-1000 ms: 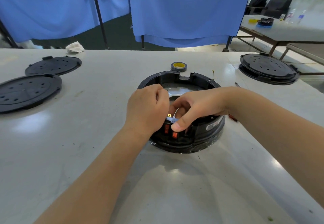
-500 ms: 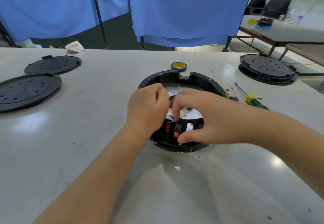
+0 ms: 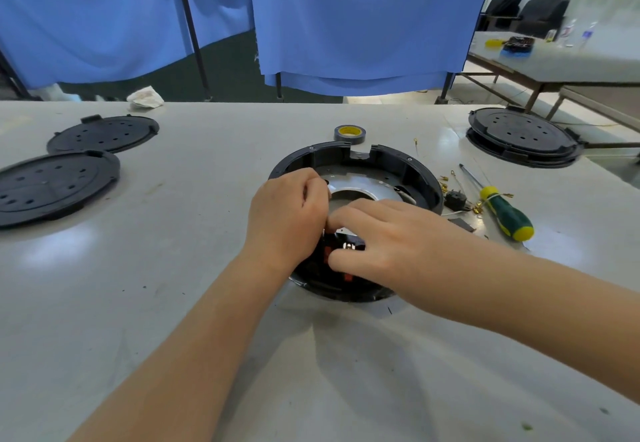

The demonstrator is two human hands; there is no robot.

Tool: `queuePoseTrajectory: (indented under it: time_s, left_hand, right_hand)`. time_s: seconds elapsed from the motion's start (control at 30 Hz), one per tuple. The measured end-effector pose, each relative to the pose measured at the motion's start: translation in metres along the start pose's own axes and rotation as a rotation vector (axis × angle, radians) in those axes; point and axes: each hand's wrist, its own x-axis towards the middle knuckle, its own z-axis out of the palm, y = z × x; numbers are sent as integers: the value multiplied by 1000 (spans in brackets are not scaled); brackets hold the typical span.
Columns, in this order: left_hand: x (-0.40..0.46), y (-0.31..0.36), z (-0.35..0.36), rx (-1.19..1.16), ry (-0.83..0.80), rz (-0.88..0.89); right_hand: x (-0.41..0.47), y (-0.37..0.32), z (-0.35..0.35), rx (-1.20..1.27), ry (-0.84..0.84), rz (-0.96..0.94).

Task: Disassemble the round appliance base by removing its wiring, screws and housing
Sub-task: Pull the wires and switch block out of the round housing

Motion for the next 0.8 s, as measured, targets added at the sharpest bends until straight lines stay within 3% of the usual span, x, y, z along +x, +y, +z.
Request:
queuePoseTrajectory:
  time_s: [0.23, 0.3, 0.5, 0.63, 0.8]
  left_hand:
    - [1, -1, 1, 10, 11, 14]
    - [0, -3, 2, -11, -1, 11]
    - [-1, -3, 1, -90, -6, 13]
    - [-3, -1, -1, -153, -12, 0]
    - [-4, -1, -2, -161, -8, 1]
  right_hand:
    - [-7, -4, 4, 7, 101, -33]
    - [-6, -5, 2, 109, 150, 18]
    - [-14, 5, -2, 569, 385, 415]
    - [-27, 37, 7, 986, 612, 825]
    - [-46, 62, 31, 1037, 736, 1061]
